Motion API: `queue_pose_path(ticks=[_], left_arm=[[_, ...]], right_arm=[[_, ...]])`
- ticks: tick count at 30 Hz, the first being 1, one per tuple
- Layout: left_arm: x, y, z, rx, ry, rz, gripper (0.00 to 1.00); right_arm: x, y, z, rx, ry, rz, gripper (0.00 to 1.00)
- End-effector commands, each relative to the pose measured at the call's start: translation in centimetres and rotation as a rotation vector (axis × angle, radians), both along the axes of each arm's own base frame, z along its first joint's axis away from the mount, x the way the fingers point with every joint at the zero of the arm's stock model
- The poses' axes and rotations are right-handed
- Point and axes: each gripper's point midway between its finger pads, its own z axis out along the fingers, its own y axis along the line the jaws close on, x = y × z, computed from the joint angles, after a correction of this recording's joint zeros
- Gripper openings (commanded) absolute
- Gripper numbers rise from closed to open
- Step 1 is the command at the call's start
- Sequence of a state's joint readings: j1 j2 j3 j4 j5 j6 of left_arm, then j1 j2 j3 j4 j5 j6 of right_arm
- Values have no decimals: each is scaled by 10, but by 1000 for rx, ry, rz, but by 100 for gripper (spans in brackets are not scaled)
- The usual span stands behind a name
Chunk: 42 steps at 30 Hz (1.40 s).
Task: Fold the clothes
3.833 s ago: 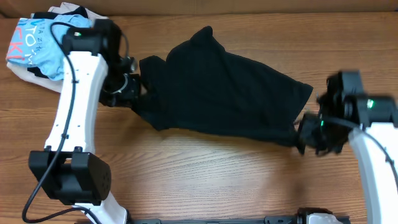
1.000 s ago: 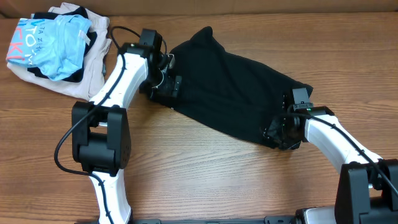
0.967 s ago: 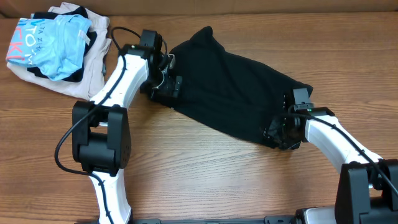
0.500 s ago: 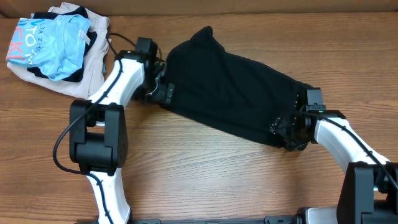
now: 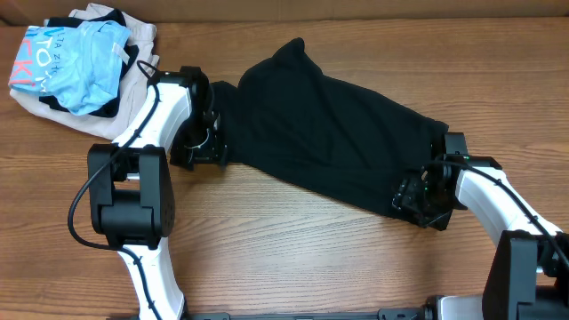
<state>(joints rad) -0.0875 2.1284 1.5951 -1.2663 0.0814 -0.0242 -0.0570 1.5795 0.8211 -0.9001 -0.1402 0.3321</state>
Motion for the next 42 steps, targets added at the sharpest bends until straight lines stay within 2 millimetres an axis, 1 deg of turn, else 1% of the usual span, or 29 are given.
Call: queue_pose_path(ticks=[1, 2, 4, 7, 10, 12, 14, 16, 18, 21, 30, 33, 38, 40, 42], left_arm=[[-12, -4, 0, 5, 50, -8, 74], [-13, -4, 0, 6, 56, -10, 71], [-12, -5, 0, 6, 47, -14, 70], [3, -7, 0, -1, -11, -13, 70], [23, -18, 4, -52, -89, -10, 70], [35, -23, 2, -59, -139, -20, 70], [46, -28, -1, -70, -187, -36, 73], [49, -33, -3, -73, -207, -46, 73], [49, -37, -5, -75, -211, -56, 71], [48, -41, -9, -76, -216, -67, 62], [61, -43, -9, -77, -263, -5, 23], [62, -43, -9, -77, -265, 4, 18], [57, -42, -9, -75, -245, 5, 18], [52, -45, -8, -91, -222, 5, 22], [43, -45, -8, -91, -186, 5, 29]], right_arm=[[3, -4, 3, -15, -5, 21, 74], [3, -4, 4, -15, -7, 21, 74], [8, -5, 4, -16, -28, 30, 74], [21, -5, 12, -19, -67, 46, 74], [37, -6, 25, -23, -111, 46, 74], [48, -7, 34, -25, -140, 46, 74], [57, -7, 43, -27, -164, 46, 73], [64, -8, 50, -29, -186, 45, 72], [69, -8, 54, -30, -203, 45, 70], [74, -9, 57, -32, -219, 45, 69], [77, -9, 57, -34, -234, 45, 67], [78, -9, 57, -34, -235, 45, 67], [78, -9, 57, -34, -234, 45, 67], [78, -9, 57, -33, -234, 45, 67], [77, -9, 57, -33, -234, 45, 67]])
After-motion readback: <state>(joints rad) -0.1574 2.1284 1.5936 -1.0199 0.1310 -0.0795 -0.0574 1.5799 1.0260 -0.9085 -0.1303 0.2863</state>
